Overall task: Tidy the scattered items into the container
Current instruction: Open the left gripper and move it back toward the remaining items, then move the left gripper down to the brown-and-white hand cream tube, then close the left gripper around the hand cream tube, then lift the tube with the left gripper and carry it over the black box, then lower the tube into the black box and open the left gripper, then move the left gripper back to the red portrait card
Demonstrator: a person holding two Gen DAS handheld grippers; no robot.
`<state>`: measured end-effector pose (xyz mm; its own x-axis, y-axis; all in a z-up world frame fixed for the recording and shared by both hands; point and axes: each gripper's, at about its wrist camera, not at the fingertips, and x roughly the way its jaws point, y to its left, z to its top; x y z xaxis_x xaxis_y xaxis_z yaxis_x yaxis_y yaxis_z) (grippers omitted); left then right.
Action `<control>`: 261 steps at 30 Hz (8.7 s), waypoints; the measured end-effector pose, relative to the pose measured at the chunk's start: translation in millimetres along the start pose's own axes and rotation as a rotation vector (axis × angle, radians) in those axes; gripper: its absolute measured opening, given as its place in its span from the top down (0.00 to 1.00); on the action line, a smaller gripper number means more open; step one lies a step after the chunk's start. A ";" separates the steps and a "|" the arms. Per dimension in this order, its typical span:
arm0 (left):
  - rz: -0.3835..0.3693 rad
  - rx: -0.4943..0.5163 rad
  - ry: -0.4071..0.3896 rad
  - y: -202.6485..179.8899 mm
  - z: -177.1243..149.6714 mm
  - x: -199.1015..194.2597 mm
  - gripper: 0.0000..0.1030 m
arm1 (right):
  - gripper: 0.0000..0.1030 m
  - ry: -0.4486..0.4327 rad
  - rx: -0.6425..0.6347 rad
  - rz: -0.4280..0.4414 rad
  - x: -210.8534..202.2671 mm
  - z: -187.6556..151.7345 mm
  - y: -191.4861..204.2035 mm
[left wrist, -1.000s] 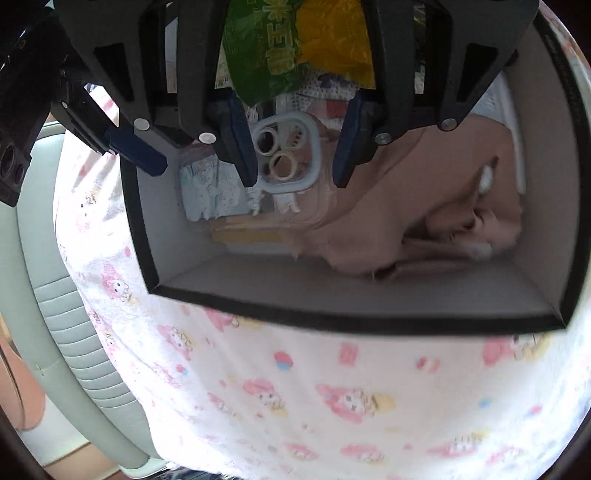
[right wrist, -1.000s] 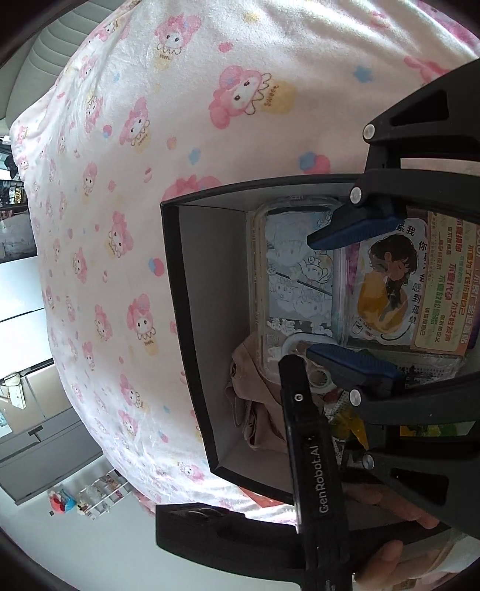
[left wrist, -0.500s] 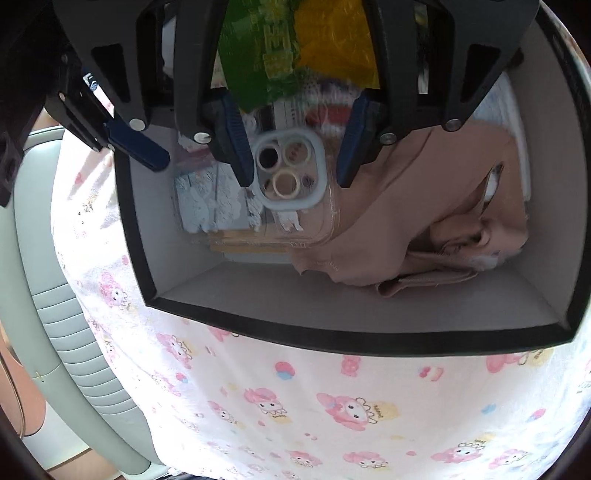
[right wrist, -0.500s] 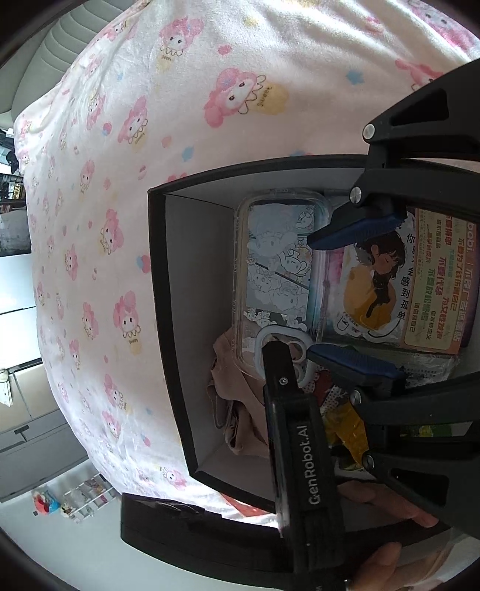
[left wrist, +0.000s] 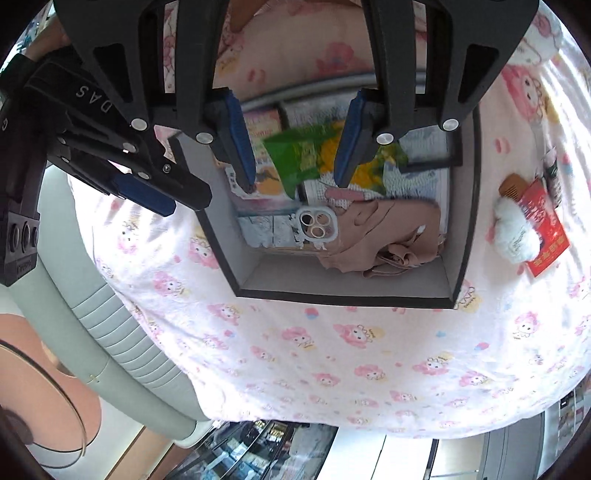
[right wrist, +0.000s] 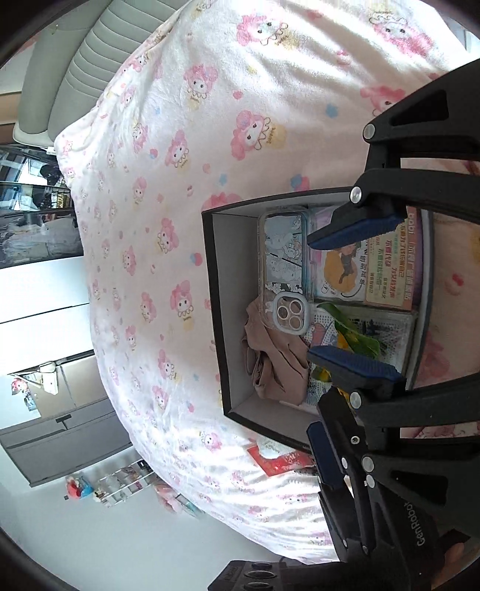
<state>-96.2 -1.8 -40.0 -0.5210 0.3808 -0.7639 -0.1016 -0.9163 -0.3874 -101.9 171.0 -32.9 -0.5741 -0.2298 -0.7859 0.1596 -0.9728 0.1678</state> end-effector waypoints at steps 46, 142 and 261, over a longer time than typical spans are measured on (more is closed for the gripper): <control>0.095 -0.528 -0.008 333.8 -64.6 -40.9 0.68 | 0.61 0.399 -0.201 0.315 191.6 -14.1 279.9; -0.087 -0.853 -0.041 404.9 -139.2 -49.3 0.62 | 0.68 0.635 -0.305 0.380 271.0 -16.0 345.6; -0.058 -0.098 -0.004 33.4 2.8 -35.9 0.46 | 0.61 0.023 0.092 0.115 31.4 -20.2 6.2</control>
<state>-83.3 -46.5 -24.1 -0.5201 0.4323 -0.7366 -0.0488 -0.8761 -0.4797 -102.6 158.3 -68.5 -0.5380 -0.3401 -0.7713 0.1481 -0.9389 0.3107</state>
